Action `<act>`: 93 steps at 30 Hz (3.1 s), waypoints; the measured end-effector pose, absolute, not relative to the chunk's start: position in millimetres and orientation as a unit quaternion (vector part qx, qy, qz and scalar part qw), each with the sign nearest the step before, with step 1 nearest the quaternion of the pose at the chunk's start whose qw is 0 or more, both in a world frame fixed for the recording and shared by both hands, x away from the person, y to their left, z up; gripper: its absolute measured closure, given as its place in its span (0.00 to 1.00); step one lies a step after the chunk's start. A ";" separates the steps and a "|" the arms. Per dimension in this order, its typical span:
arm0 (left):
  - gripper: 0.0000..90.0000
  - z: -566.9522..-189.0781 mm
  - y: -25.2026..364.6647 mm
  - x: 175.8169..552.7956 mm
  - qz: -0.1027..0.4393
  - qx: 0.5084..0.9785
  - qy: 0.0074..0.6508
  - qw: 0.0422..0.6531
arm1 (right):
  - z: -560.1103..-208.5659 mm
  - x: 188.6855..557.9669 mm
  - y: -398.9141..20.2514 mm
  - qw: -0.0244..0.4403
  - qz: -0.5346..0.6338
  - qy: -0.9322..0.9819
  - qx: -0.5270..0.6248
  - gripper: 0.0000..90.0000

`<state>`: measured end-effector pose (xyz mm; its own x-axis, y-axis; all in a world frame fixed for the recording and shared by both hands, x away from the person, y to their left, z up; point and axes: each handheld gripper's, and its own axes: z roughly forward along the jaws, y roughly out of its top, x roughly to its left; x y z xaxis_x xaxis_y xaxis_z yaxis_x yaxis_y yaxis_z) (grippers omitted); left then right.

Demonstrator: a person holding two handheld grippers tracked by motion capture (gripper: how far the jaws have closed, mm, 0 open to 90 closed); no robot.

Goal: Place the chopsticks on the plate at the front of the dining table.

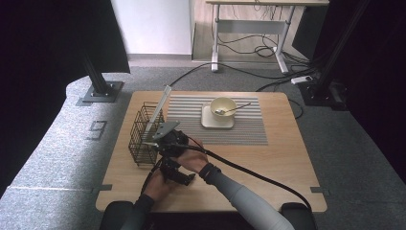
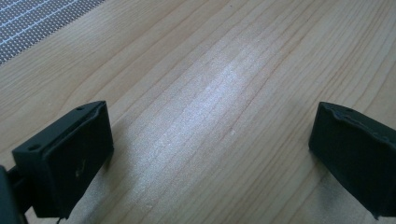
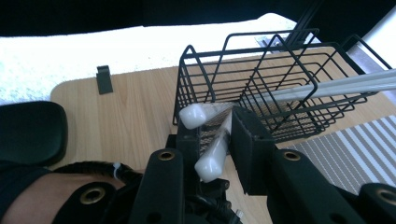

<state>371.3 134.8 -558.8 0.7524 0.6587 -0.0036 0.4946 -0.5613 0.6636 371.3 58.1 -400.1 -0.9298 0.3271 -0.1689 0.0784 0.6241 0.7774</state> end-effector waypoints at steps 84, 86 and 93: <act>0.00 -558.5 134.6 371.8 0.121 0.876 0.326 0.333 | -287.4 386.4 -104.0 0.168 0.471 0.837 0.220 0.92; 0.00 -558.2 134.9 372.0 0.120 0.877 0.326 0.333 | -288.7 386.6 -109.0 0.173 0.470 0.836 0.224 0.92; 0.01 -553.3 136.4 372.9 0.117 0.875 0.328 0.335 | -297.6 386.2 -123.3 0.178 0.467 0.834 0.236 0.92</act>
<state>372.9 136.4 -553.3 0.7568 0.6535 -0.0150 0.4967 -0.5601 0.6630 386.2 -123.3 -297.6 -0.8249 0.5601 -0.0762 0.2280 0.4530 0.8619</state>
